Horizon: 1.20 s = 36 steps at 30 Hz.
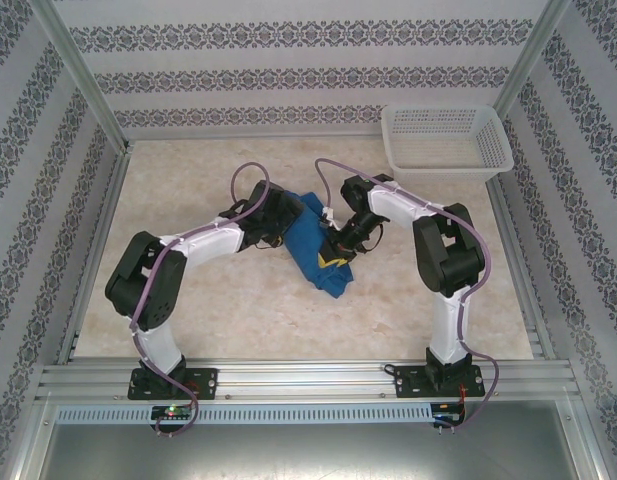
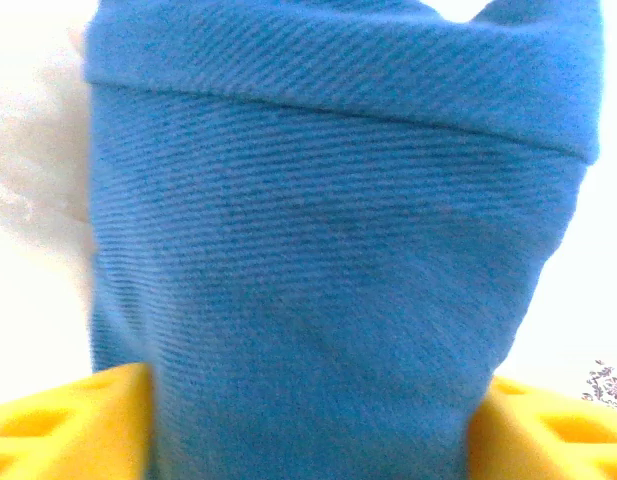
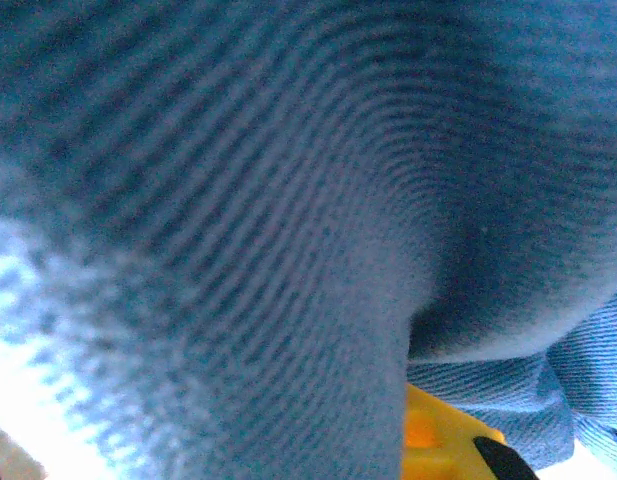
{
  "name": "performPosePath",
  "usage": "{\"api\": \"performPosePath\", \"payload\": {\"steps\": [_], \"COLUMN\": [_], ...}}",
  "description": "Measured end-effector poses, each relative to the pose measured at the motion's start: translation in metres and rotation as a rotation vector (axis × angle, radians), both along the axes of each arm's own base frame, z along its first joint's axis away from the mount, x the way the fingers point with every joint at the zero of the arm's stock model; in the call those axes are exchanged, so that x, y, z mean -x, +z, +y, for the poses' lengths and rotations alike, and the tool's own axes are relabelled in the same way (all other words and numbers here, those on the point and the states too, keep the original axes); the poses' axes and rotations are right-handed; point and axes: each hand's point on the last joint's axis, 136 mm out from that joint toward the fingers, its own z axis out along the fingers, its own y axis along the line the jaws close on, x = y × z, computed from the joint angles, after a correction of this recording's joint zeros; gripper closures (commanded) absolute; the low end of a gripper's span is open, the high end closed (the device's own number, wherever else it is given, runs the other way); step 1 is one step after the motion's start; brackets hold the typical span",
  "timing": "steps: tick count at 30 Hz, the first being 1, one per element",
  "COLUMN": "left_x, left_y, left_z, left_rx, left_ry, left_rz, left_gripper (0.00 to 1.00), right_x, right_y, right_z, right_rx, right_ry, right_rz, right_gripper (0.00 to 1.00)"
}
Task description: Roll up the long pants
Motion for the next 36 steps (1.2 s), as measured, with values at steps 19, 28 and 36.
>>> {"api": "performPosePath", "payload": {"steps": [19,28,36], "left_x": [0.002,0.003,-0.001], "left_y": [-0.006,-0.006,-0.007], "left_z": [-0.011,-0.012,-0.005], "left_rx": [0.013,0.046,0.107], "left_ry": [-0.006,0.002,0.012], "left_rz": [0.036,0.060,0.099], "left_gripper": [1.00,1.00,1.00], "right_x": [0.014,0.019,-0.025], "right_y": [0.045,0.043,0.013], "right_z": [-0.001,0.029,0.017], "right_rx": [0.581,0.889,1.117], "right_ry": [0.152,0.265,0.390], "right_rz": [-0.592,-0.964,-1.115], "right_gripper": [0.05,0.02,0.02]}}
